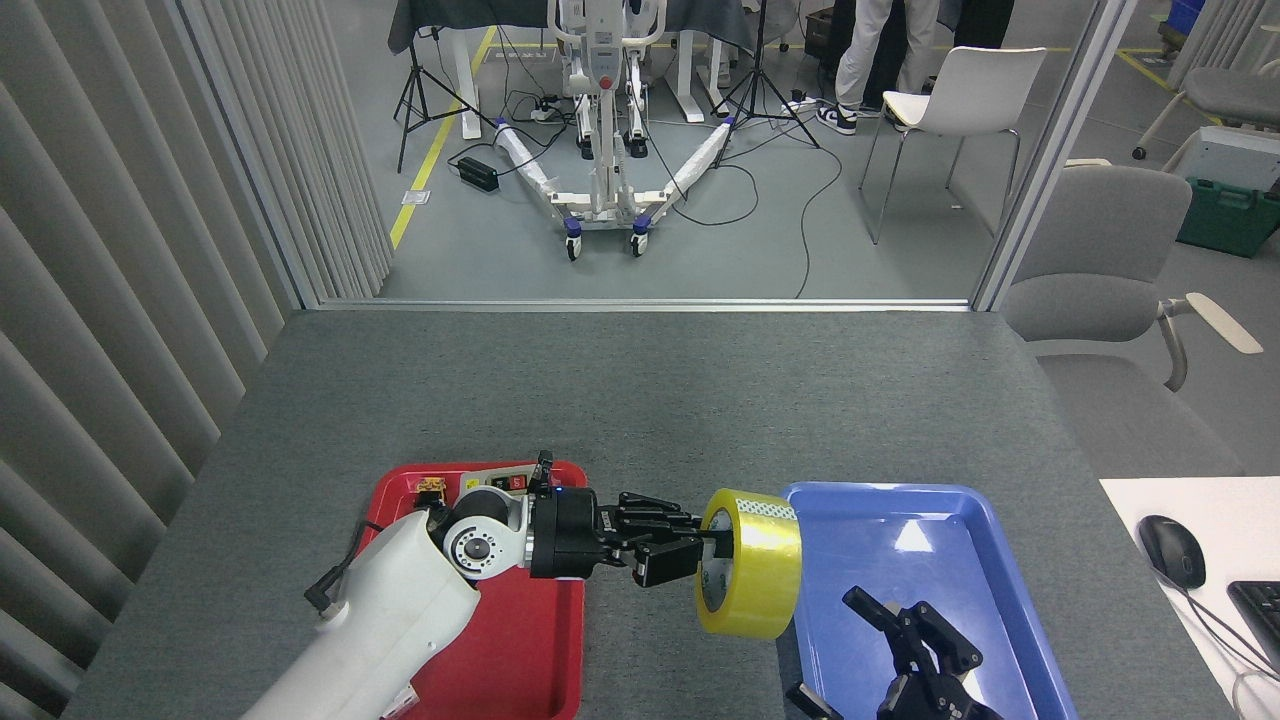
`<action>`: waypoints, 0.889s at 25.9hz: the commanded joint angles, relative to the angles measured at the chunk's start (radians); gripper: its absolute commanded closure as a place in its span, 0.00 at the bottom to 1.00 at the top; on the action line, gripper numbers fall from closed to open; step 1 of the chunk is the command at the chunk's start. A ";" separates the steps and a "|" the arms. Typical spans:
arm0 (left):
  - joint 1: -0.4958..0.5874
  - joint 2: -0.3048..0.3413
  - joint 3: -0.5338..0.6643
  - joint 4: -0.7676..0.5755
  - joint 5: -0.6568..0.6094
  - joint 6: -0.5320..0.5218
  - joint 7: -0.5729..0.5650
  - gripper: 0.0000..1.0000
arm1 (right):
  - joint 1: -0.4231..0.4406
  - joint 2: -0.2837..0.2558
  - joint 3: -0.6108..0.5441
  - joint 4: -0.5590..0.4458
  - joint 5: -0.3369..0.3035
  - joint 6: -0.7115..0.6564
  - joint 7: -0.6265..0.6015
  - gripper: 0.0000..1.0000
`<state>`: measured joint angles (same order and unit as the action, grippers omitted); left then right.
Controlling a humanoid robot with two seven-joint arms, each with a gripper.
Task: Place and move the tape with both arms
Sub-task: 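Raise the right gripper to the tape and grasp it from below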
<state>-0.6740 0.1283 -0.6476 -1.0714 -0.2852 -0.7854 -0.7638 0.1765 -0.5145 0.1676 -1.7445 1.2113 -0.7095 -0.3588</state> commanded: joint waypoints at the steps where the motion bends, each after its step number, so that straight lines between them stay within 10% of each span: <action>1: 0.017 0.001 -0.007 -0.033 0.000 0.000 0.000 1.00 | -0.012 -0.007 0.029 0.008 -0.001 -0.002 0.001 0.00; 13: 0.068 0.002 -0.027 -0.117 -0.003 0.000 0.000 1.00 | -0.046 -0.001 0.142 0.019 0.002 -0.005 0.015 0.03; 23: 0.070 0.002 -0.032 -0.116 -0.003 0.000 0.000 1.00 | -0.040 -0.001 0.145 0.017 0.007 -0.047 0.018 0.46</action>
<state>-0.6048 0.1309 -0.6769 -1.1880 -0.2884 -0.7852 -0.7645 0.1375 -0.5156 0.3120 -1.7267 1.2175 -0.7478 -0.3416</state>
